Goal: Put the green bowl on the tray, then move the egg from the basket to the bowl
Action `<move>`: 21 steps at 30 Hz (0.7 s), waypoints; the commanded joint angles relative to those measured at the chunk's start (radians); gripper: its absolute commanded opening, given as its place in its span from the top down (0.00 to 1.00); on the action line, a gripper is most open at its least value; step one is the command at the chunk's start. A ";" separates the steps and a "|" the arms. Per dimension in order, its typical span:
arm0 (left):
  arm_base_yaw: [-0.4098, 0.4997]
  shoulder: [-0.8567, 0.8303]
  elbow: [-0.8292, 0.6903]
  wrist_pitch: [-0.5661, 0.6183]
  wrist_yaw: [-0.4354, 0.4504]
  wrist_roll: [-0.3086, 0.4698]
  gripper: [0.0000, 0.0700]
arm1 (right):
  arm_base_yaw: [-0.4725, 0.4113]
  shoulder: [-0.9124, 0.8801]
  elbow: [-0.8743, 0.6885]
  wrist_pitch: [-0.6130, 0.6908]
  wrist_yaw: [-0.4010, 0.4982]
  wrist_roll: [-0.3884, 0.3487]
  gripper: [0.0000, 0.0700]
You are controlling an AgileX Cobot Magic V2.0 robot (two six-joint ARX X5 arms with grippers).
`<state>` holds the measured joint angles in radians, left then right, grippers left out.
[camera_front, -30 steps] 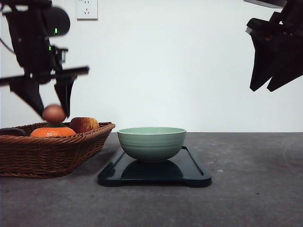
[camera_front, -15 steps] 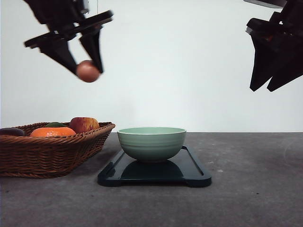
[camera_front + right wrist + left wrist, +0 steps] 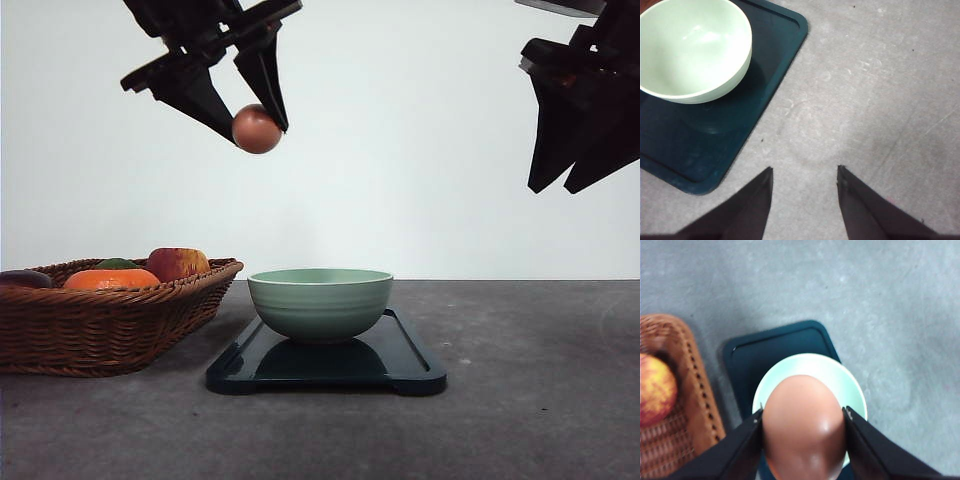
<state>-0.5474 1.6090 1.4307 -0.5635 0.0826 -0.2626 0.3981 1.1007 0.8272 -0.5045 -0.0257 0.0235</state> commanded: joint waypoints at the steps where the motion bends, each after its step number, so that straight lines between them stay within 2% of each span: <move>1: -0.010 0.041 0.024 0.014 0.004 -0.015 0.62 | 0.005 0.010 0.005 0.009 -0.001 0.003 0.64; 13: -0.030 0.169 0.026 0.086 0.004 -0.015 0.62 | 0.005 0.010 0.005 0.008 0.000 0.002 0.64; 21: -0.036 0.266 0.063 0.081 0.003 -0.011 0.62 | 0.005 0.010 0.005 0.008 0.000 0.002 0.64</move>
<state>-0.5728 1.8496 1.4664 -0.4904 0.0822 -0.2775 0.3981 1.1007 0.8272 -0.5045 -0.0257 0.0235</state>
